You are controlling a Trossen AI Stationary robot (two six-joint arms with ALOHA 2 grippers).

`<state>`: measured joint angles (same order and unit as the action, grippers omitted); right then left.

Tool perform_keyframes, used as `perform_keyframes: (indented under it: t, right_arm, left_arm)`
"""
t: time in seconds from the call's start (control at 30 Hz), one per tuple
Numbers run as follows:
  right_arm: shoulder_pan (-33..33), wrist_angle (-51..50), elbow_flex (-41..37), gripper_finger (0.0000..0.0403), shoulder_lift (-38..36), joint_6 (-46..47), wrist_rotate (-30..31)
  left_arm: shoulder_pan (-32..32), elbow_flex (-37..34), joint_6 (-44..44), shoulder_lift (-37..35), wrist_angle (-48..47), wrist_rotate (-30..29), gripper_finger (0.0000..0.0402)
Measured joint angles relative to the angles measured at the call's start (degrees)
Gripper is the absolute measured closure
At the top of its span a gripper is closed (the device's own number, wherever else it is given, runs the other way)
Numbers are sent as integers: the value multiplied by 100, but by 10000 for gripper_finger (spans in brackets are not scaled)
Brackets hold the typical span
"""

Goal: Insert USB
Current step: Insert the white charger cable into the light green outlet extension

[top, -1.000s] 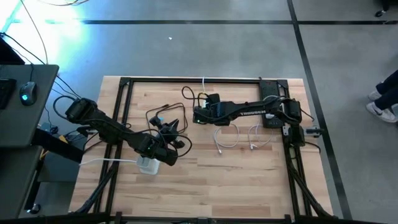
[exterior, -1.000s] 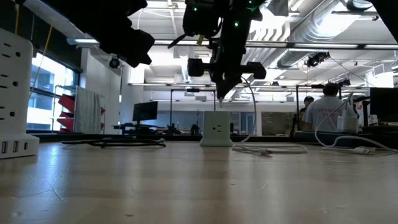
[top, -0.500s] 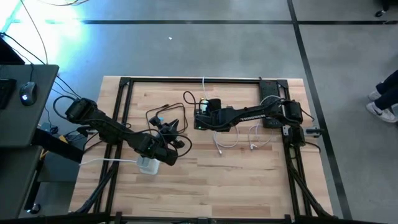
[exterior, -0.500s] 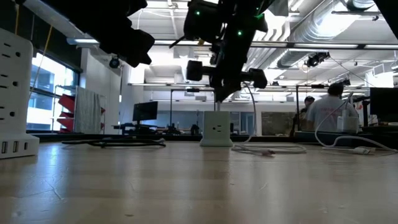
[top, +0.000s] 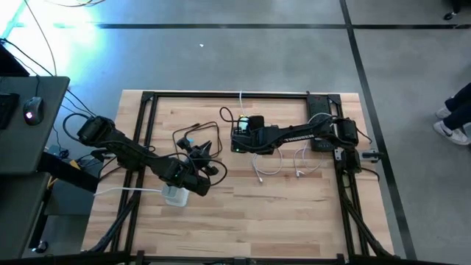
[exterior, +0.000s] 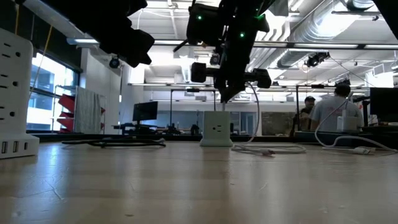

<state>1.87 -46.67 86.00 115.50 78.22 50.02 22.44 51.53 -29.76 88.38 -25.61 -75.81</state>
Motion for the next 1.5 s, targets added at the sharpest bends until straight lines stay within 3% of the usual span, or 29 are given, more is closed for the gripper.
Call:
perform_keyframes:
  t: [0.9, 1.5]
  right_arm:
    - [28, 58, 21, 403, -2, -113, -232]
    - [255, -51, 205, 403, -20, -518, -850]
  left_arm:
    - [-1, 0, -2, 0, 2, 2, 392]
    - [-2, 0, -2, 0, 2, 2, 392]
